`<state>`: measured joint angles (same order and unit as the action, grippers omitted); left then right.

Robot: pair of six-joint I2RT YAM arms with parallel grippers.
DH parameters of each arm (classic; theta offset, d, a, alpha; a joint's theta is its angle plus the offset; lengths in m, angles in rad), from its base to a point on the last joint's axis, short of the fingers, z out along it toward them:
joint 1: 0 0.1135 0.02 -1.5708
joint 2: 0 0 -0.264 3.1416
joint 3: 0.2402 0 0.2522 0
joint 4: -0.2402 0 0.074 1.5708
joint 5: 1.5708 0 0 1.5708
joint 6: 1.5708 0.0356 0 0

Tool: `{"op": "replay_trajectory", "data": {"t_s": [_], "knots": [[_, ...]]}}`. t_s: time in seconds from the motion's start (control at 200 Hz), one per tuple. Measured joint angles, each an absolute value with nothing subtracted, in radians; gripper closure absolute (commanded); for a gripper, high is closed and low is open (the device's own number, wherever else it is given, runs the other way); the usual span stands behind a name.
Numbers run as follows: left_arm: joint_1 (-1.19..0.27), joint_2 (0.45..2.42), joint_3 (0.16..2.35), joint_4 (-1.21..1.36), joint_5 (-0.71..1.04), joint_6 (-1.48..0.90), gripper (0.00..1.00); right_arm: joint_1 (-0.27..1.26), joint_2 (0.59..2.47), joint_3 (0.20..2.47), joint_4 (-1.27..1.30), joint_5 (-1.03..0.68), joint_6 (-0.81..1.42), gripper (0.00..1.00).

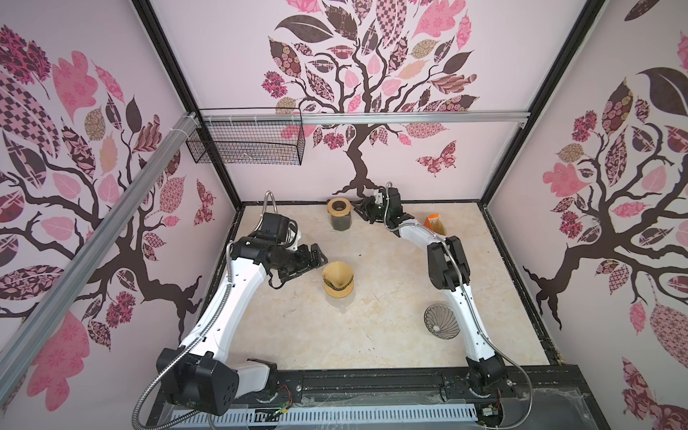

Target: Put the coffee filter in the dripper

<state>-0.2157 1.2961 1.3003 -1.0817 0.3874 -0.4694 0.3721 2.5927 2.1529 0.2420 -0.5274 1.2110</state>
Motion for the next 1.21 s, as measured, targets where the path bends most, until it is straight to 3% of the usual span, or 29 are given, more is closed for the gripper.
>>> {"op": "replay_trajectory", "data": {"t_s": [0.435,0.76,1.205], "knots": [[-0.212,1.293,1.300,-1.077,0.407,-0.467,0.02,0.345,2.386,1.960,0.188,-0.516,1.138,0.50],[-0.209,1.293,1.290,-1.042,0.458,-0.486,0.02,0.304,1.980,1.683,0.059,-0.513,1.008,0.37],[-0.172,1.486,1.361,-0.888,0.479,-0.665,0.02,0.266,1.422,1.414,-0.428,-0.516,0.764,0.17]]}}
